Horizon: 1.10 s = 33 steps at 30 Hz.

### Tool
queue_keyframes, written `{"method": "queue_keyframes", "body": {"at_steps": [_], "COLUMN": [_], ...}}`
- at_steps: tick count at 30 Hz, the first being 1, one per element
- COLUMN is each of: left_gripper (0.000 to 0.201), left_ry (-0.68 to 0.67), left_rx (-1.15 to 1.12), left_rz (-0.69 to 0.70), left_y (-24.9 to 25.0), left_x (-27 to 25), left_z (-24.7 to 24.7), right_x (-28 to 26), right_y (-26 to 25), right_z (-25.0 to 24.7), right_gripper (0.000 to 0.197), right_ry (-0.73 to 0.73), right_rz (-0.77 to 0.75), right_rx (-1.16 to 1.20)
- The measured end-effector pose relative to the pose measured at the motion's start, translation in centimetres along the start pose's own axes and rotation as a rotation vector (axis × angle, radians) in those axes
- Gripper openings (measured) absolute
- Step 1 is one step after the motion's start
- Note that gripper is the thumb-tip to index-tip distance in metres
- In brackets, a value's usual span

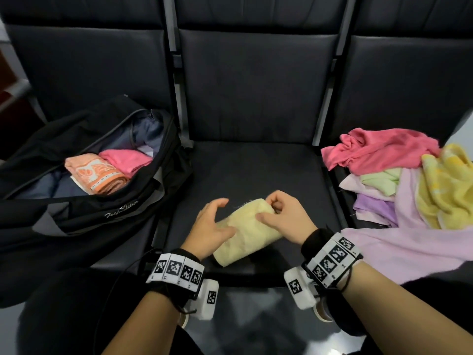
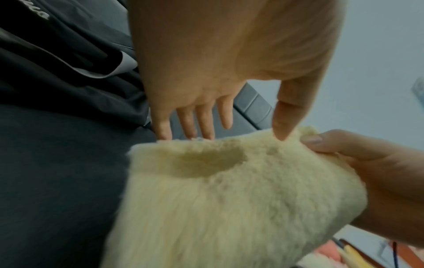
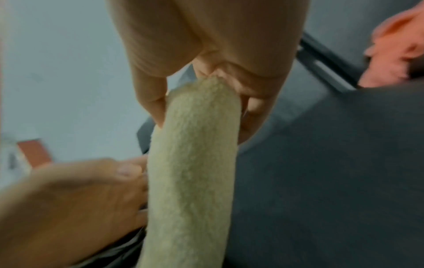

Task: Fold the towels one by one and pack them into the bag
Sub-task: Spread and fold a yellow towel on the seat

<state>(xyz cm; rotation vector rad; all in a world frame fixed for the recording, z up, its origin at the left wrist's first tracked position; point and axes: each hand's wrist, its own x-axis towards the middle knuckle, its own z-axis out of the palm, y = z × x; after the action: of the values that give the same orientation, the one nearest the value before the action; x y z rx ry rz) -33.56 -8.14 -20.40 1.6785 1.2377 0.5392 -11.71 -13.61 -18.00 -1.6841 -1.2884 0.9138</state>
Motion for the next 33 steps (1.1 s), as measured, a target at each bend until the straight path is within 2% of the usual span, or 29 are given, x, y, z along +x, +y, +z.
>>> {"method": "queue_keyframes", "body": {"at_steps": [3, 6, 10, 13, 18, 20, 24, 26, 30, 33], "left_gripper": [0.087, 0.074, 0.058, 0.055, 0.033, 0.034, 0.033, 0.031, 0.038, 0.038], "left_ry": [-0.151, -0.198, -0.17, -0.087, 0.174, 0.254, 0.368, 0.448, 0.511, 0.56], "left_rx": [-0.195, -0.288, -0.294, -0.32, -0.5, -0.621, -0.789, -0.809, -0.84, -0.771], "left_rz": [0.099, 0.091, 0.092, 0.096, 0.041, -0.017, -0.097, -0.155, -0.288, -0.325], "left_y": [2.0, 2.9, 3.1, 3.3, 1.9, 1.0, -1.1, -2.5, -5.2, -7.3], "left_x": [-0.6, -1.0, -1.1, -0.8, 0.3, 0.6, 1.5, 2.5, 4.5, 6.4], "left_z": [-1.3, -2.7, -5.4, -8.1, -14.2, -16.9, -22.0, -24.3, -28.9, -32.4], "right_x": [0.6, 1.3, 3.0, 5.0, 9.5, 11.1, 12.7, 13.5, 16.2, 18.7], "right_y": [-4.0, -7.3, -11.2, -14.1, -16.8, -17.0, -16.9, -17.2, -18.1, -18.7], "right_z": [0.6, 1.4, 2.9, 4.9, 10.2, 12.7, 18.3, 21.0, 26.0, 30.0], "right_gripper": [0.03, 0.031, 0.031, 0.032, 0.051, 0.047, 0.046, 0.047, 0.061, 0.065], "right_ry": [-0.138, -0.261, -0.32, -0.315, -0.205, -0.265, -0.577, -0.677, -0.672, -0.629], "right_rz": [-0.161, -0.257, -0.297, -0.33, -0.293, -0.192, -0.044, -0.009, -0.006, -0.03], "right_rx": [-0.147, -0.236, -0.258, -0.231, -0.005, 0.071, 0.071, 0.094, 0.082, 0.092]}}
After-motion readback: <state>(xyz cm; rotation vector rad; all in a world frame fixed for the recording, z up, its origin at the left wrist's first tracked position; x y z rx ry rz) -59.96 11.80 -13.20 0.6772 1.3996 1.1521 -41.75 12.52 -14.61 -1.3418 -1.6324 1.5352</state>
